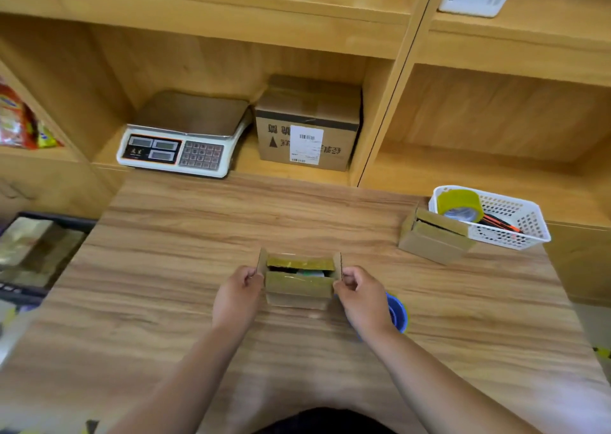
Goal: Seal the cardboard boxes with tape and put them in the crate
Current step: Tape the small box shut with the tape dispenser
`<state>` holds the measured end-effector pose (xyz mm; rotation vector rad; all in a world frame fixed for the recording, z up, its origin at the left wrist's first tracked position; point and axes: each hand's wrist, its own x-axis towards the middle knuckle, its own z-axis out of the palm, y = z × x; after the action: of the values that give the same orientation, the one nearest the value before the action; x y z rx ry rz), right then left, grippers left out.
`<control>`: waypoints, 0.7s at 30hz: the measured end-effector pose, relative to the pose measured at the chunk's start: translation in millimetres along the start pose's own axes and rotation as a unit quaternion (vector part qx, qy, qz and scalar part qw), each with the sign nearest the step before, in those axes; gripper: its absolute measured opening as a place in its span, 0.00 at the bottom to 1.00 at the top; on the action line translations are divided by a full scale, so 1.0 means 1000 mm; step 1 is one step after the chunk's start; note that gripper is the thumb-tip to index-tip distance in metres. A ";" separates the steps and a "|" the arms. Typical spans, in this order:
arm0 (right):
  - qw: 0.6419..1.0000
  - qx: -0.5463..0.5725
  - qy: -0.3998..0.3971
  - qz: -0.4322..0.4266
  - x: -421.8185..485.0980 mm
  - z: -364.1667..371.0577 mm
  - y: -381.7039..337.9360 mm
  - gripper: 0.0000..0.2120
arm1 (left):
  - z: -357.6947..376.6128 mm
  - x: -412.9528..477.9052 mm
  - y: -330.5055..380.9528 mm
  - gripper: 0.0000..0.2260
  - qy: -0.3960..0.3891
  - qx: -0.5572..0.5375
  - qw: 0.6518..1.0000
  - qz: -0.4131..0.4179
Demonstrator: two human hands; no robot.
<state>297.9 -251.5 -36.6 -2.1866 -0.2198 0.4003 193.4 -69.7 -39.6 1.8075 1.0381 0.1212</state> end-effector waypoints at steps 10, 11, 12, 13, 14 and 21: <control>0.996 -0.086 0.010 -0.005 -0.010 0.006 -0.001 0.26 | -0.007 -0.010 -0.016 0.23 0.033 0.227 0.959 0.168; 0.994 -0.097 0.027 -0.040 -0.006 0.005 -0.004 0.25 | -0.007 -0.013 -0.014 0.26 0.033 0.283 0.931 0.229; 0.990 -0.117 0.032 -0.076 -0.001 0.005 -0.007 0.23 | -0.008 -0.015 -0.011 0.28 0.026 0.337 0.898 0.281; 0.984 -0.142 0.025 -0.108 0.004 0.005 -0.011 0.21 | -0.007 -0.015 -0.010 0.29 0.025 0.380 0.866 0.325; 0.975 -0.174 0.010 -0.135 0.009 0.006 -0.015 0.18 | -0.006 -0.016 -0.011 0.29 0.028 0.412 0.839 0.355; 0.908 -0.354 -0.132 -0.180 0.033 0.016 -0.019 0.15 | -0.003 -0.019 -0.013 0.25 0.035 0.428 0.821 0.375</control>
<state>322.8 -218.1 -37.1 -2.7057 -1.0424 0.4482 172.8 -79.1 -42.0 2.9971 0.3367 0.2170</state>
